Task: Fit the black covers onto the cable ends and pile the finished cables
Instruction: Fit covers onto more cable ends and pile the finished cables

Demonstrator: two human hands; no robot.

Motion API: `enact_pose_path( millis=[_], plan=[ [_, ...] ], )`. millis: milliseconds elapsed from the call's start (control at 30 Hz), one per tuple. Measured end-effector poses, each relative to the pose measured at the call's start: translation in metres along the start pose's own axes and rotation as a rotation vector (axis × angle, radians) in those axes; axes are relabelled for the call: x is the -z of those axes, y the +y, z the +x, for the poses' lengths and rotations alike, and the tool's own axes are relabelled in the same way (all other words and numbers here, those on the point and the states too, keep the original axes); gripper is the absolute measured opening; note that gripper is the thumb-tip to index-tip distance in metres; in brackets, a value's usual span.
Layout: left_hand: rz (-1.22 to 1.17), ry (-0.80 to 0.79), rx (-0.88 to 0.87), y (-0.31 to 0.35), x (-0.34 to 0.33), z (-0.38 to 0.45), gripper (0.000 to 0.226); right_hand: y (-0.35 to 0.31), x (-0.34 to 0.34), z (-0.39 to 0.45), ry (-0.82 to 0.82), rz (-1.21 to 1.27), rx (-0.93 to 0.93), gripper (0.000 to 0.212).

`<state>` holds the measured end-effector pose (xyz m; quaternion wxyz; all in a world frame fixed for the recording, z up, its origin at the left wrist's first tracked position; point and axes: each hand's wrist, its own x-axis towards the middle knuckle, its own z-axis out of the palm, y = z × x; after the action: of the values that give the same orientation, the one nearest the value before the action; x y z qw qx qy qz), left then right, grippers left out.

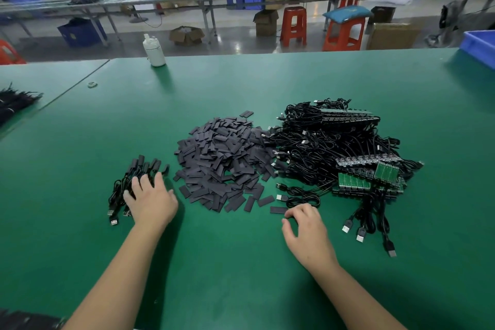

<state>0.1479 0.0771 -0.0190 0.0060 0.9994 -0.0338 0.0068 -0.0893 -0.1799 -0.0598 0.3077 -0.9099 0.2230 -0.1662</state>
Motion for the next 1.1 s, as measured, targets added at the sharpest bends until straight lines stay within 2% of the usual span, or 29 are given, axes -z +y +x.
enact_pose_path(
  millis=[200, 433, 733, 800, 867, 1000, 1100],
  plan=[
    [0.069, -0.101, -0.127, -0.033, -0.02, -0.005, 0.058, 0.0, 0.001, -0.002, -0.004, -0.013, 0.009, 0.016],
    [0.078, -0.138, -0.229, -0.071, -0.016, 0.008, 0.079, 0.0, 0.0, -0.002, -0.001, -0.024, 0.004, 0.016],
    [0.122, -0.188, -0.148, -0.085, -0.005, 0.021, 0.082, 0.0, 0.0, -0.002, -0.005, -0.018, -0.003, 0.016],
    [0.136, -0.172, -0.102, -0.074, -0.002, 0.021, 0.074, 0.0, 0.0, -0.002, -0.011, -0.018, -0.004, 0.015],
    [0.126, -0.031, -0.113, -0.053, 0.001, 0.016, 0.06, 0.0, 0.0, -0.001, -0.017, -0.015, -0.005, 0.015],
    [-0.074, 0.238, -0.338, 0.016, 0.009, -0.013, 0.032, 0.0, 0.001, -0.001, 0.009, -0.007, -0.011, 0.011],
    [-0.314, 0.202, -0.517, 0.084, 0.015, -0.05, 0.031, -0.009, 0.012, 0.005, -0.029, -0.008, -0.055, 0.012]
  ],
)
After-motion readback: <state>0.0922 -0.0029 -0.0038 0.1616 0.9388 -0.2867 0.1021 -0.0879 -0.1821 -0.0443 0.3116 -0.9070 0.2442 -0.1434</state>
